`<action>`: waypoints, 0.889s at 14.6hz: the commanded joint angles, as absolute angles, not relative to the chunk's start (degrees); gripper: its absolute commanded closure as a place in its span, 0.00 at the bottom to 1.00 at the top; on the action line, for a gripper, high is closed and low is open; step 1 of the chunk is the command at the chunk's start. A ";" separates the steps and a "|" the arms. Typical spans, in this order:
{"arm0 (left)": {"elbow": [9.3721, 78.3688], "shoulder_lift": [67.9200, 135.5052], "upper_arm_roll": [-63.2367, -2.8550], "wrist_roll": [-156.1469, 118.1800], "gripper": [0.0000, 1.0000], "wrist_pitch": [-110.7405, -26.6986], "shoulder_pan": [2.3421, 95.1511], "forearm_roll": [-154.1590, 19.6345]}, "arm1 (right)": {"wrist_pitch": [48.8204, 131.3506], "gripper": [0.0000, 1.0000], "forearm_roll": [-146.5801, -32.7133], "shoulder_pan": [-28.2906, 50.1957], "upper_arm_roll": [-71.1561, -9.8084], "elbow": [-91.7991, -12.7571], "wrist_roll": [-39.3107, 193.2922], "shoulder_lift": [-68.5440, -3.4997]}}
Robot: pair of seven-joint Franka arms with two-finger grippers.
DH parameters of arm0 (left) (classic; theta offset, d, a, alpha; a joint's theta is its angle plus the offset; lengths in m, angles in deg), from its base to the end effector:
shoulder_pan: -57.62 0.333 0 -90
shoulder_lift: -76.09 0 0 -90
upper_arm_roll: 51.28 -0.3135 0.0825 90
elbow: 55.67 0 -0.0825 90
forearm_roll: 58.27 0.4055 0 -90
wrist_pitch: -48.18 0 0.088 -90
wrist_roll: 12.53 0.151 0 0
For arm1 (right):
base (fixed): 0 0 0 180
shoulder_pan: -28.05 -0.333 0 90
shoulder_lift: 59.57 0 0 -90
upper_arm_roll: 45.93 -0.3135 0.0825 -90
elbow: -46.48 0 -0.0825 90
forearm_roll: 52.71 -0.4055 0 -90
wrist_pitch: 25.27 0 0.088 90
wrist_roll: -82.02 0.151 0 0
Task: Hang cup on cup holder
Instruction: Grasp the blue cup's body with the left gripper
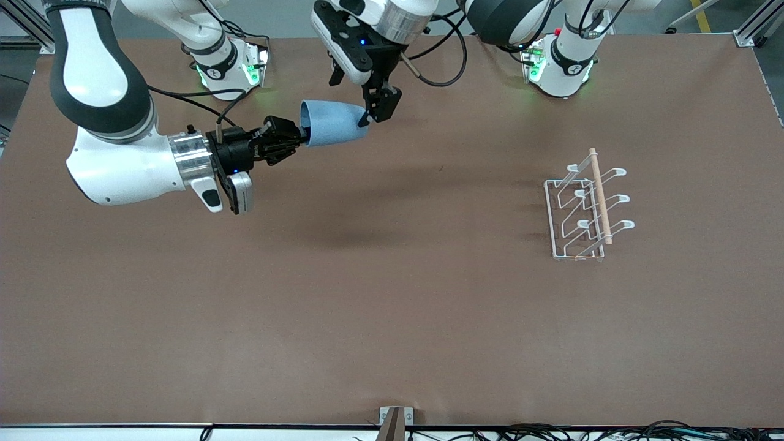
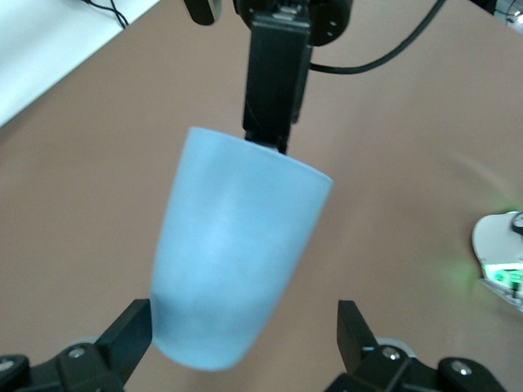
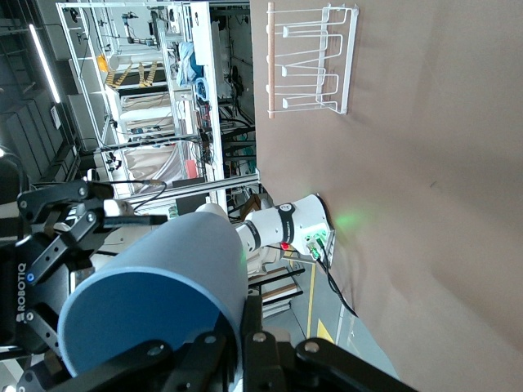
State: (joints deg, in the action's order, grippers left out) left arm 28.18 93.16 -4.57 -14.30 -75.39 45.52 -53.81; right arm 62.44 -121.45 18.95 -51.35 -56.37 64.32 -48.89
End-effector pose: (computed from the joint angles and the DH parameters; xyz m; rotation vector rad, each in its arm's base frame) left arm 0.4268 -0.5645 0.5653 2.4384 -1.2487 0.4960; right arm 0.5424 0.2859 0.4585 -1.8726 -0.2893 0.3969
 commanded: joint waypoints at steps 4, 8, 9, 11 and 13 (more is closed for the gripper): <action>27.13 96.66 -4.35 -13.41 0.00 -78.65 43.65 -47.82 | 62.62 0.99 -123.03 18.30 -51.03 -55.82 63.83 -48.50; 27.13 98.50 -4.44 -11.06 0.00 -80.31 42.77 -45.88 | 62.53 0.98 -122.94 18.47 -51.03 -55.82 63.83 -48.50; 27.04 99.11 -4.44 -9.30 0.00 -80.75 42.85 -45.88 | 62.53 0.98 -122.94 18.47 -51.03 -55.82 63.83 -48.50; 26.95 99.47 -4.61 -6.13 0.06 -80.93 42.94 -45.88 | 62.44 0.97 -122.94 18.47 -51.03 -55.82 63.92 -48.50; 26.95 99.56 -4.70 -5.33 0.20 -80.93 42.94 -45.88 | 62.44 0.95 -122.94 18.56 -51.03 -55.82 64.35 -48.50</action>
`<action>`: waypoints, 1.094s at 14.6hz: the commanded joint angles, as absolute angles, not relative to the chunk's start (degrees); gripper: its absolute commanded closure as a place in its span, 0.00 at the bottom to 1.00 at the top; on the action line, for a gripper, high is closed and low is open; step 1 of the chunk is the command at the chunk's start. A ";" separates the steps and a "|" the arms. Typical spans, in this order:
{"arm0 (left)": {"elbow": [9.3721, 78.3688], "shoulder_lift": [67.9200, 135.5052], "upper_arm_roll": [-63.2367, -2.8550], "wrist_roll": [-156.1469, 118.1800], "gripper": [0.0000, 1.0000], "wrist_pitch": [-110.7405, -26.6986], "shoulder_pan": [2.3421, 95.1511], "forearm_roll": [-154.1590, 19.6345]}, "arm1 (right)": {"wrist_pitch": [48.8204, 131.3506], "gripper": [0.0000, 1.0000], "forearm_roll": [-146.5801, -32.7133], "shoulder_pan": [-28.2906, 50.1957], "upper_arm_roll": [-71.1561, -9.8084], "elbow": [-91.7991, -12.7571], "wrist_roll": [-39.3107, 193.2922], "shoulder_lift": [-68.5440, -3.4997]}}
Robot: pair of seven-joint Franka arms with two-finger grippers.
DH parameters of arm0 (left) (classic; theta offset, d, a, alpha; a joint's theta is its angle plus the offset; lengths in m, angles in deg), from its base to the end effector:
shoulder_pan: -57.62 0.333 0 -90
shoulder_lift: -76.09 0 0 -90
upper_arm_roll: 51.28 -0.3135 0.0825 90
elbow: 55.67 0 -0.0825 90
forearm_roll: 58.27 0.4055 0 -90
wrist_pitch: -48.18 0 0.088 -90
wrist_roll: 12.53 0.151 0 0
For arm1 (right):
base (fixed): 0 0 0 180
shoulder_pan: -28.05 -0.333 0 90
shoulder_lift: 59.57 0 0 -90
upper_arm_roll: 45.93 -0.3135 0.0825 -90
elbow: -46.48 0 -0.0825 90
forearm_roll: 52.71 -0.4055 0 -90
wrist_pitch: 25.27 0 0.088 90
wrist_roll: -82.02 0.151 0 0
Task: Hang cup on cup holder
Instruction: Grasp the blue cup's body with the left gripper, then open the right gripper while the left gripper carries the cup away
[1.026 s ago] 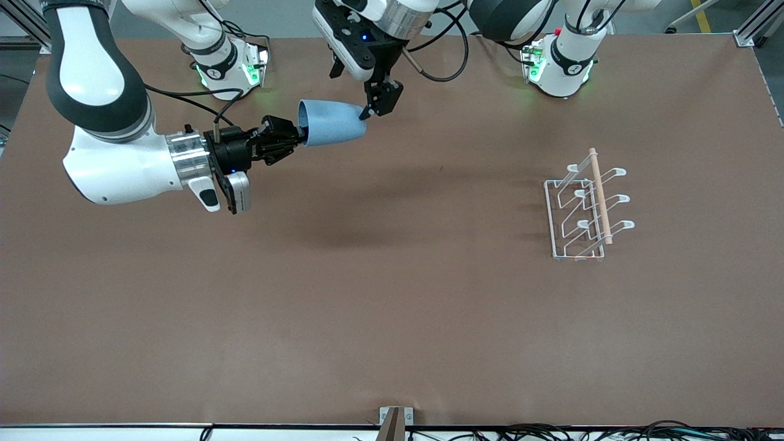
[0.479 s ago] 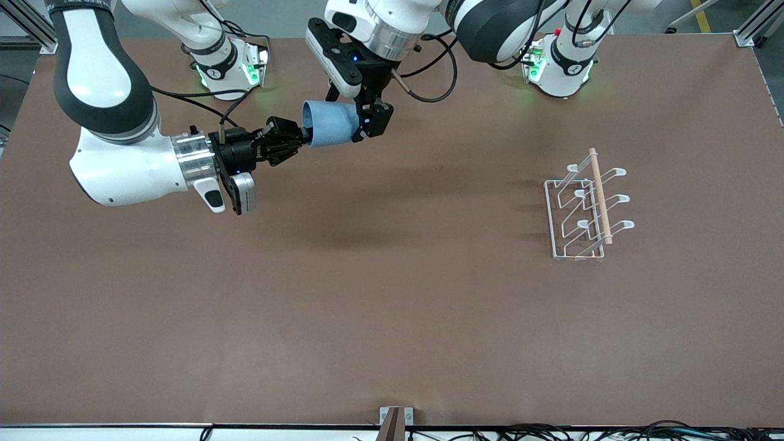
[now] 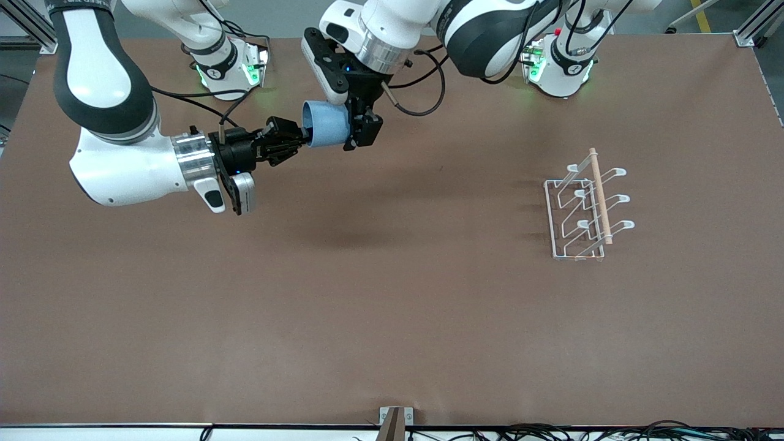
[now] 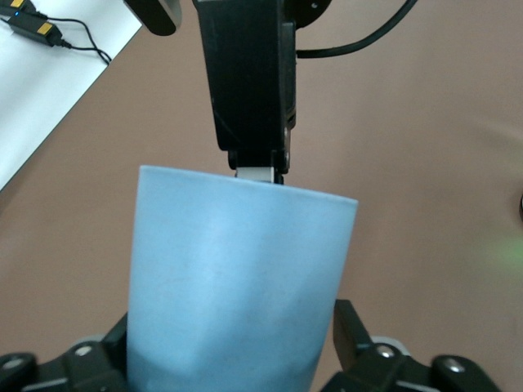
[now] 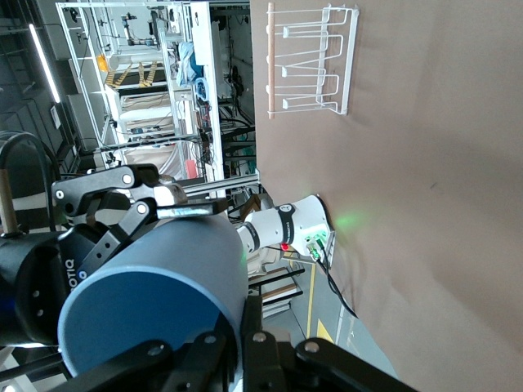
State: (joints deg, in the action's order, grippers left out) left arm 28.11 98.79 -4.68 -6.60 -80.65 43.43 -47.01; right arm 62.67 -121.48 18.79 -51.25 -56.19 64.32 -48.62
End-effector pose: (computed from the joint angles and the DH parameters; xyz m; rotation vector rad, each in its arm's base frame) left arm 0.4400 -0.5864 0.5240 2.3358 -1.4872 0.5879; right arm 0.5439 0.2866 0.4571 -1.8737 -0.2866 0.3952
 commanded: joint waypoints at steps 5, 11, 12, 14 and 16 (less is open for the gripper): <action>27.04 99.47 -4.70 -5.33 0.48 -80.93 43.21 -45.53 | 62.09 0.45 -122.94 19.00 -51.03 -55.82 64.44 -48.50; 27.04 98.68 -4.79 -1.99 0.47 -68.92 47.33 -45.00 | 62.36 0.00 -122.24 19.35 -50.59 -55.91 64.27 -48.67; 27.04 98.68 -4.79 -1.55 0.47 -66.28 47.95 -45.09 | 62.44 0.00 -121.80 20.39 -50.50 -56.00 64.27 -48.68; 27.04 98.68 -5.31 -0.67 0.47 -60.40 48.39 -44.48 | 62.88 0.00 -117.34 22.50 -50.50 -56.09 64.44 -48.85; 27.04 99.03 -5.84 0.91 0.47 -56.17 48.74 -39.40 | 64.46 0.00 -110.49 25.66 -50.50 -56.61 64.53 -49.46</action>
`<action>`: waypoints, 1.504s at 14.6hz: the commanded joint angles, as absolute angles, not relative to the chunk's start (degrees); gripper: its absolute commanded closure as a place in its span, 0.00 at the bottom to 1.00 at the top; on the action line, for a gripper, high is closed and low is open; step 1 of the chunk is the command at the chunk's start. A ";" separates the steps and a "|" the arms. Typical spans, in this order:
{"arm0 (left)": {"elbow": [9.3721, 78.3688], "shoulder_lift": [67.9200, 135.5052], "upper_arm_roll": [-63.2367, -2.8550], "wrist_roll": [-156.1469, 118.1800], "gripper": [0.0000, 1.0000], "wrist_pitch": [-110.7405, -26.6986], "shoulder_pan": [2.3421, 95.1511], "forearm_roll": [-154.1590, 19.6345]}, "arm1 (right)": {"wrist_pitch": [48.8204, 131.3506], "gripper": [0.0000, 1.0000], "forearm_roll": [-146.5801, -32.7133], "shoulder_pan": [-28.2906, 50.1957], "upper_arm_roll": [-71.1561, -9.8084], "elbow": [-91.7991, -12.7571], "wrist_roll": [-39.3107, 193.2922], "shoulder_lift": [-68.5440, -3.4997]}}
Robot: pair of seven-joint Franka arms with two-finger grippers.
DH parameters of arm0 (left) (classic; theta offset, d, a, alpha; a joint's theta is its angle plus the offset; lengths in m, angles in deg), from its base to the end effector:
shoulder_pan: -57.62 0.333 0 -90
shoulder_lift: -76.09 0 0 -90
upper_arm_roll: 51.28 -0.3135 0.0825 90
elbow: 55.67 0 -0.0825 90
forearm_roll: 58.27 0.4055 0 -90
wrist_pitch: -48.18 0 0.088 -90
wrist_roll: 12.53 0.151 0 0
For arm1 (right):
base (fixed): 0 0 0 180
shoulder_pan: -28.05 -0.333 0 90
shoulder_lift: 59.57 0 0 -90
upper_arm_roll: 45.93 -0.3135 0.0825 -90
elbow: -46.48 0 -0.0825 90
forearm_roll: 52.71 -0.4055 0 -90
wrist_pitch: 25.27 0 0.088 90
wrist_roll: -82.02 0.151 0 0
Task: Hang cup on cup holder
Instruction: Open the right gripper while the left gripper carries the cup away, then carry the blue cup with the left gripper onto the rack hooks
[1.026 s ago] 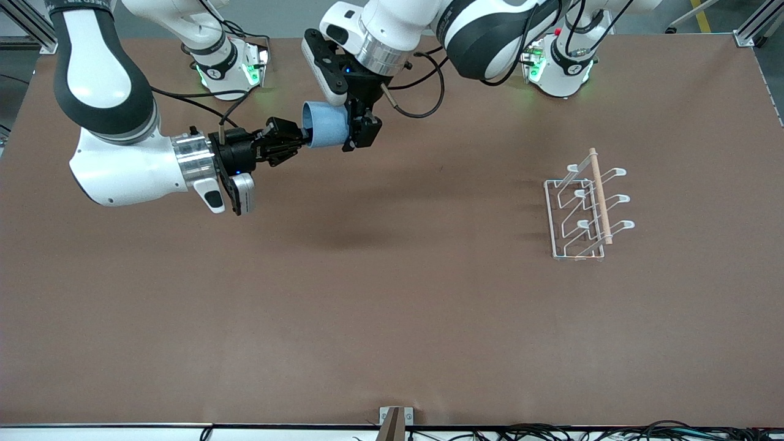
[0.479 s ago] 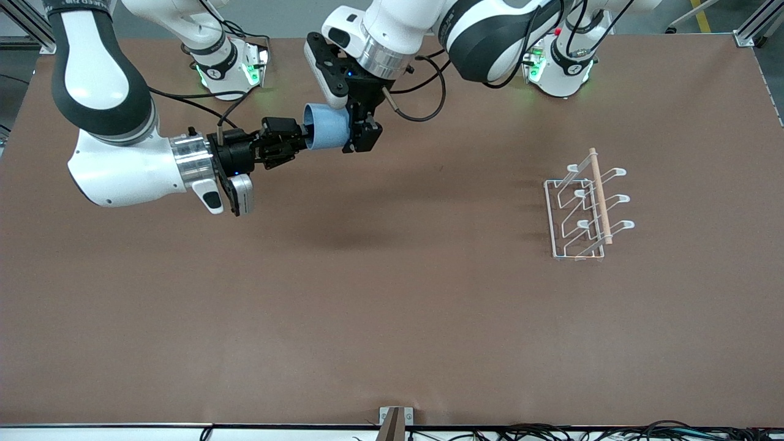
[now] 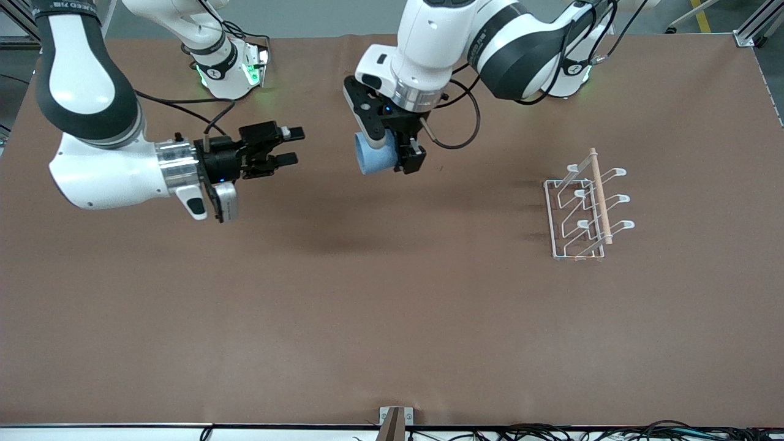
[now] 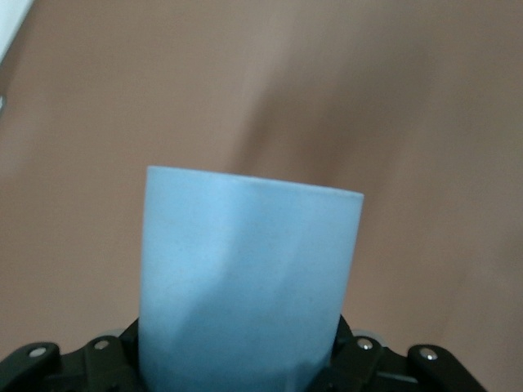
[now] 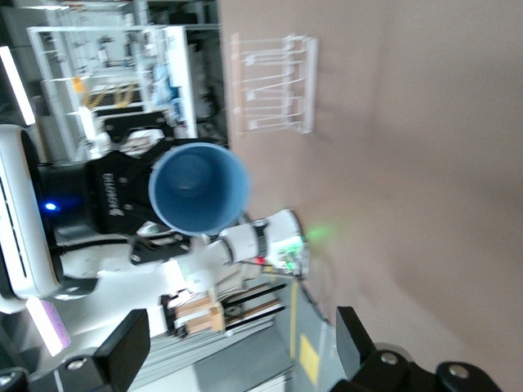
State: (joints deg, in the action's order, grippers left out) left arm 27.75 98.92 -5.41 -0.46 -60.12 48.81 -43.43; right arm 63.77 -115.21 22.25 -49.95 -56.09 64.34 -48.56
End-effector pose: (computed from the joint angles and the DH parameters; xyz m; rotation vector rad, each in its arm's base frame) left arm 0.4795 -0.5029 0.4763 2.5490 -1.6802 0.2071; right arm 0.5644 0.2327 0.4417 -1.9901 -0.2384 0.3496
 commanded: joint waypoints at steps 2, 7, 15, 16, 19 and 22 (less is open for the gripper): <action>27.04 98.86 -8.12 3.80 0.47 -49.76 49.27 -36.83 | 64.46 0.00 -102.07 29.00 -50.50 -56.62 64.44 -49.90; 26.95 98.15 -10.06 17.15 0.47 -35.87 54.97 -30.95 | 67.18 0.00 -83.07 34.11 -50.41 -56.44 64.62 -55.87; 30.45 100.96 -10.24 21.13 0.48 -21.89 57.45 -11.28 | 63.50 0.00 -58.09 28.77 -52.61 -44.49 88.40 -57.90; 31.95 101.31 -10.24 21.22 0.48 -19.87 57.45 -8.46 | 63.15 0.00 -57.90 27.71 -52.61 -43.53 91.83 -57.90; 38.36 102.71 -10.24 20.78 0.48 -17.65 58.15 -1.16 | 60.08 0.00 -58.07 27.96 -52.52 -37.56 92.83 -57.55; 41.01 104.48 -10.33 20.43 0.48 -17.48 58.06 3.41 | 58.15 0.00 -58.42 28.14 -52.17 -34.47 92.92 -57.46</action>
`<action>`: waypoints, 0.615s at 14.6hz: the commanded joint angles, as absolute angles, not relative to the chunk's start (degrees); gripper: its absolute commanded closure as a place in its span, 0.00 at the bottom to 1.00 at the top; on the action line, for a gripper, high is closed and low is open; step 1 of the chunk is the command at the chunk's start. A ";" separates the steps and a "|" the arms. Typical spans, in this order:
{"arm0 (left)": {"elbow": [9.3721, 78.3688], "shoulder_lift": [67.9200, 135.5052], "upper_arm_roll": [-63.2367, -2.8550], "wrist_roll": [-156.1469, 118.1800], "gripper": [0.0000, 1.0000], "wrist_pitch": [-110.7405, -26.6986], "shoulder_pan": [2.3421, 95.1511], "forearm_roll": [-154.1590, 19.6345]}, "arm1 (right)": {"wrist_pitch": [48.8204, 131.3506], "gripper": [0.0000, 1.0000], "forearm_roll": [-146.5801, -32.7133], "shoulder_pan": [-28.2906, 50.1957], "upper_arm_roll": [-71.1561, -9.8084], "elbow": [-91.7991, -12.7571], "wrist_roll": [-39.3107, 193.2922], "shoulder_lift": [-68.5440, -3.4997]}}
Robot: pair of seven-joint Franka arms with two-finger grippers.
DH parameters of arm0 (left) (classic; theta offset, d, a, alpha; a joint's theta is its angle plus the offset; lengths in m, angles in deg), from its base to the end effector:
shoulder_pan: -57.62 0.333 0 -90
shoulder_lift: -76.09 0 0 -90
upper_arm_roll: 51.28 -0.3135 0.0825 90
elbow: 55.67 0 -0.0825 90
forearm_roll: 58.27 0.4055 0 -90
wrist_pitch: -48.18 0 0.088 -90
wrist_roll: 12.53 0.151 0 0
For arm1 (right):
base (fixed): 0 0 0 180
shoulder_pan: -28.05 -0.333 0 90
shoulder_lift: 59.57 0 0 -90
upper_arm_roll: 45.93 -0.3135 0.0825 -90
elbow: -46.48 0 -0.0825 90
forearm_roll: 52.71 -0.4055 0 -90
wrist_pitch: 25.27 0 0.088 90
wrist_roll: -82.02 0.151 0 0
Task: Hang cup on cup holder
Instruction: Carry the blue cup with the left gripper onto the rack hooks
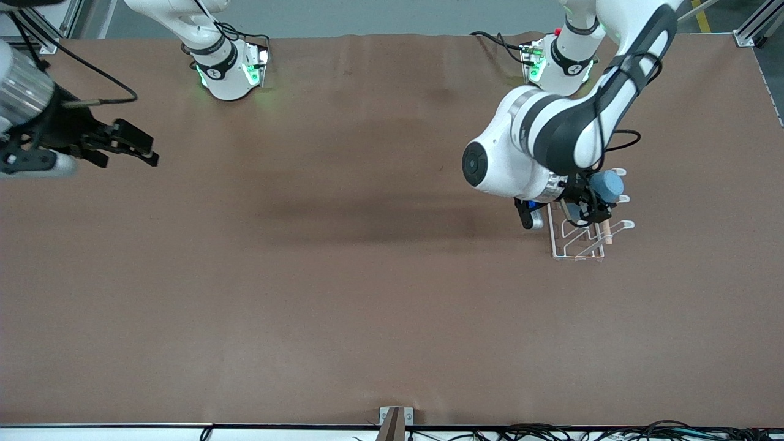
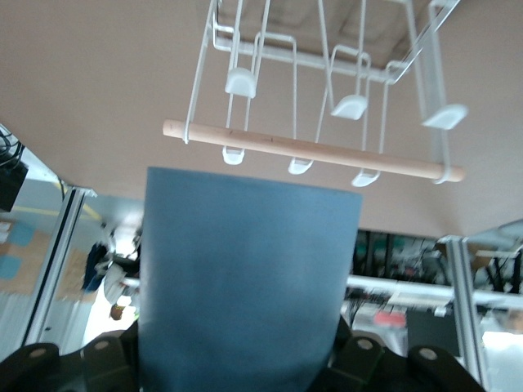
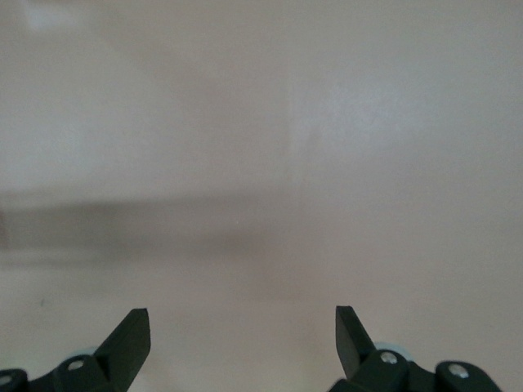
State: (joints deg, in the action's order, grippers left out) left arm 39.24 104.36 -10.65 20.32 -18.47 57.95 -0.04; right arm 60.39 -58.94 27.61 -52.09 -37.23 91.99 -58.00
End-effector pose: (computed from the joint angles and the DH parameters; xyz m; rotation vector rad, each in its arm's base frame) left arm 0.5515 -0.2148 0.3416 -1.6970 1.4104 0.9060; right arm 0.5716 0.0825 0.6104 -3.0295 0.0761 0.0141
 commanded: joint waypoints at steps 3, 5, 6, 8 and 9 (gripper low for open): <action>41.37 106.84 -10.50 20.43 0.48 -17.30 57.89 7.19 | 55.32 0.00 -57.81 28.22 -52.17 -31.13 92.83 -57.46; 41.63 108.86 -10.50 20.34 0.48 -17.30 57.62 10.01 | 54.63 0.00 -57.72 28.66 -51.91 -31.48 92.92 -57.46; 41.54 109.92 -10.50 20.08 0.48 -17.30 57.53 10.98 | 54.27 0.00 -57.37 28.67 -51.91 -31.65 93.01 -57.46; 41.54 111.24 -10.50 19.02 0.47 -17.21 57.71 12.30 | 54.18 0.00 -54.75 28.49 -52.00 -31.65 92.92 -57.46; 41.63 111.51 -10.50 19.02 0.47 -17.04 57.80 12.22 | 54.18 0.00 -54.39 28.40 -52.00 -31.65 92.92 -57.46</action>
